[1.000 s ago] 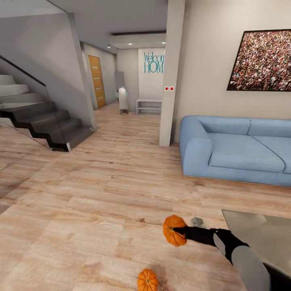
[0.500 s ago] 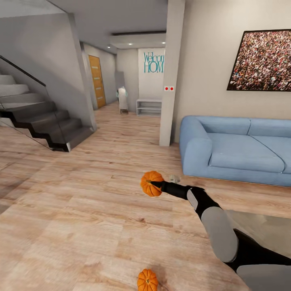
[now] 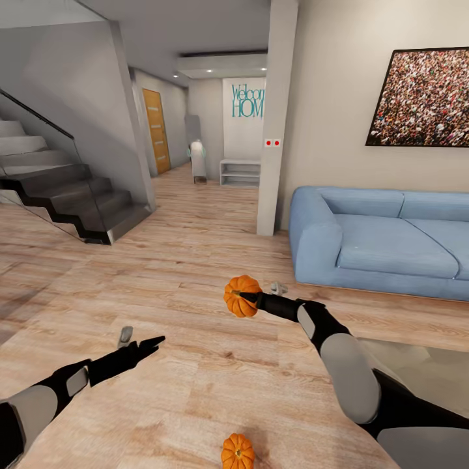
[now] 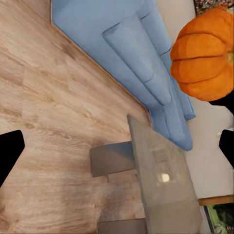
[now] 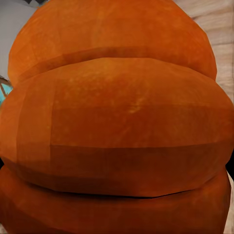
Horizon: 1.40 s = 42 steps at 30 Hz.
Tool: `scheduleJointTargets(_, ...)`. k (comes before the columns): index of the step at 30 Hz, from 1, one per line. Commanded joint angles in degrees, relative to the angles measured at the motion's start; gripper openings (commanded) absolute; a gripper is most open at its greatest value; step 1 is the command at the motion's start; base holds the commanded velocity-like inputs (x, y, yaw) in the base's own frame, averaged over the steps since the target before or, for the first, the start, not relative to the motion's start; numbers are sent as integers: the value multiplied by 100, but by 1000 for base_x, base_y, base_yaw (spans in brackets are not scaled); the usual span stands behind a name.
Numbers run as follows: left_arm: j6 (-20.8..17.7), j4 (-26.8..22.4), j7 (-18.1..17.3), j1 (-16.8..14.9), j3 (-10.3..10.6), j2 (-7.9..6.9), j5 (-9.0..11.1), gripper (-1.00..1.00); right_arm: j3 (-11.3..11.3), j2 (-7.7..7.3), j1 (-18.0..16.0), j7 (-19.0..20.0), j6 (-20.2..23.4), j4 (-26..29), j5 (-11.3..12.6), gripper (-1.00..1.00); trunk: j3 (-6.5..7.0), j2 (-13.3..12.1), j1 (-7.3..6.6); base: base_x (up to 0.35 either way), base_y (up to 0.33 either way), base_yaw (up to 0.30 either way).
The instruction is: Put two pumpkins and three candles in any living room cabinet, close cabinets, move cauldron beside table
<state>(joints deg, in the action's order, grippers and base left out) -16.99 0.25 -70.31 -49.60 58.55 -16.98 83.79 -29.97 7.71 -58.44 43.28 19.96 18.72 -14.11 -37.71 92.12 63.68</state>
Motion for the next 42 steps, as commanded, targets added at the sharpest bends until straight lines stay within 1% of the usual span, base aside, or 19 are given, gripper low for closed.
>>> scheduleJointTargets(1,-11,2,74,-25,1,18,-2,100,-1,5,0,-26,1,0,7,-100,0,0,0,0,0,0)
scheduleJointTargets(4,-3,-27,430,-56,-29,53,-1,100,-1,10,1,-94,0,0,5,-100,0,0,0,0,0,0)
scheduleJointTargets(6,23,-49,562,-64,-29,56,2,100,-1,6,0,-124,4,0,5,-100,0,0,0,0,0,0)
scheduleJointTargets(7,50,-56,635,-63,-45,105,-2,100,0,8,3,-132,7,0,8,-100,0,0,0,0,0,0)
scheduleJointTargets(12,69,-57,666,-55,-40,192,-19,100,-6,-6,3,-128,18,5,21,-100,0,0,0,0,0,0)
scheduleJointTargets(16,72,-76,661,-51,-41,209,-23,100,-7,-9,2,-127,26,8,29,-100,0,0,0,0,0,0)
scheduleJointTargets(17,73,-85,660,-50,-42,212,-21,100,-7,-8,3,-127,26,7,30,-100,-18,40,22,0,0,0)
scheduleJointTargets(18,73,-93,663,-50,-47,258,-18,100,-6,-5,2,-126,23,5,30,-100,-36,80,44,0,0,0)
scheduleJointTargets(20,73,-94,669,-56,-53,414,-13,100,-1,9,7,-126,22,1,30,-100,-72,160,88,0,0,0)
scheduleJointTargets(25,73,-95,681,-67,-58,474,-10,100,-5,11,6,-140,19,-12,25,-100,-162,361,198,0,0,0)
scheduleJointTargets(26,73,-95,737,-67,-54,519,-14,100,-4,11,7,-142,18,-13,22,-100,-180,401,220,0,0,0)
scheduleJointTargets(28,73,-95,879,-67,-45,550,-22,100,-4,12,6,-143,18,-14,21,-100,-216,481,264,0,0,0)
scheduleJointTargets(30,73,-95,1210,-60,-23,567,-38,100,-6,12,8,-144,10,-12,16,-100,-252,562,307,0,0,0)
scheduleJointTargets(32,73,-95,1320,-54,-20,590,-53,100,-8,10,7,-144,4,-10,10,-100,-287,642,351,0,0,0)
scheduleJointTargets(35,65,-68,1381,-27,-14,619,-63,100,-9,-4,8,-144,0,-4,8,-100,-341,762,417,0,0,0)
scheduleJointTargets(39,21,-49,1366,-1,-5,569,-69,100,-9,-2,8,-137,-5,0,20,-100,-413,923,505,0,0,0)
scheduleJointTargets(42,2,-64,1365,2,2,567,-74,100,-9,-9,5,-120,-12,3,22,-100,-467,1043,571,0,0,0)
